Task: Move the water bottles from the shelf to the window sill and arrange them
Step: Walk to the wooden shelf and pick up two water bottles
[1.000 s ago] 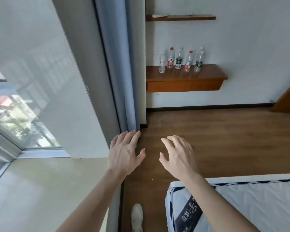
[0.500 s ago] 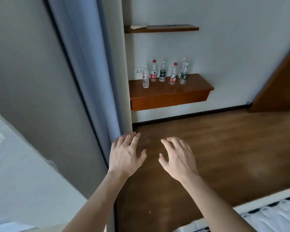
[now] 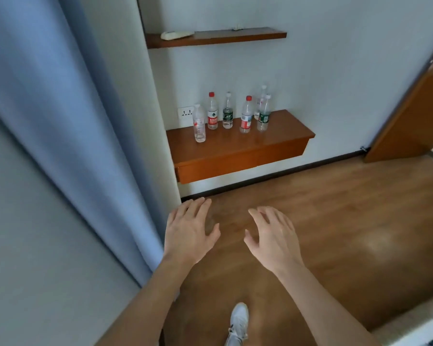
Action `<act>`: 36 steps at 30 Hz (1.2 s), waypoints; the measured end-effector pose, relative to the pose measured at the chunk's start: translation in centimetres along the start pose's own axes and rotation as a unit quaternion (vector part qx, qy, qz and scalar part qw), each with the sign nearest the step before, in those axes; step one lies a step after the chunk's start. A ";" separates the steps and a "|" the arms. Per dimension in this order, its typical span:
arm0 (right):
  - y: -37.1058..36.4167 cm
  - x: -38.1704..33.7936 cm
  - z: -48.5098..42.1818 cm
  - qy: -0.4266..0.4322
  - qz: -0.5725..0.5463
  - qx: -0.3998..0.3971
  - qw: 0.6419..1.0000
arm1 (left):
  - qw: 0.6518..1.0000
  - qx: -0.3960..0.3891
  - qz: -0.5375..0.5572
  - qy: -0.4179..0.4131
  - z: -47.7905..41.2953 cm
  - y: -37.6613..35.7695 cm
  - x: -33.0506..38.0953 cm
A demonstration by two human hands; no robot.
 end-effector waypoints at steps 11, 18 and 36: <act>-5.9 6.7 -18.8 -0.018 -0.019 -0.023 0.999 | 1.000 -0.019 0.000 -0.004 -22.3 -6.1 0.8; -8.8 10.2 -27.5 -0.009 -0.020 -0.021 1.000 | 1.000 -0.016 0.016 0.019 -30.6 -8.8 -0.5; -21.4 12.5 -53.4 0.028 -0.029 -0.066 0.997 | 0.996 0.003 -0.014 0.093 -50.8 -16.1 -13.3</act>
Point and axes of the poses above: each hand's wrist, its own z-axis away from the middle knuckle, its own y-axis out of the back of the hand, x = y × z, the point moved 5 cm from there along -z, towards the middle knuckle, and after that the axes turned 12 degrees about z, right-handed, at the moved point
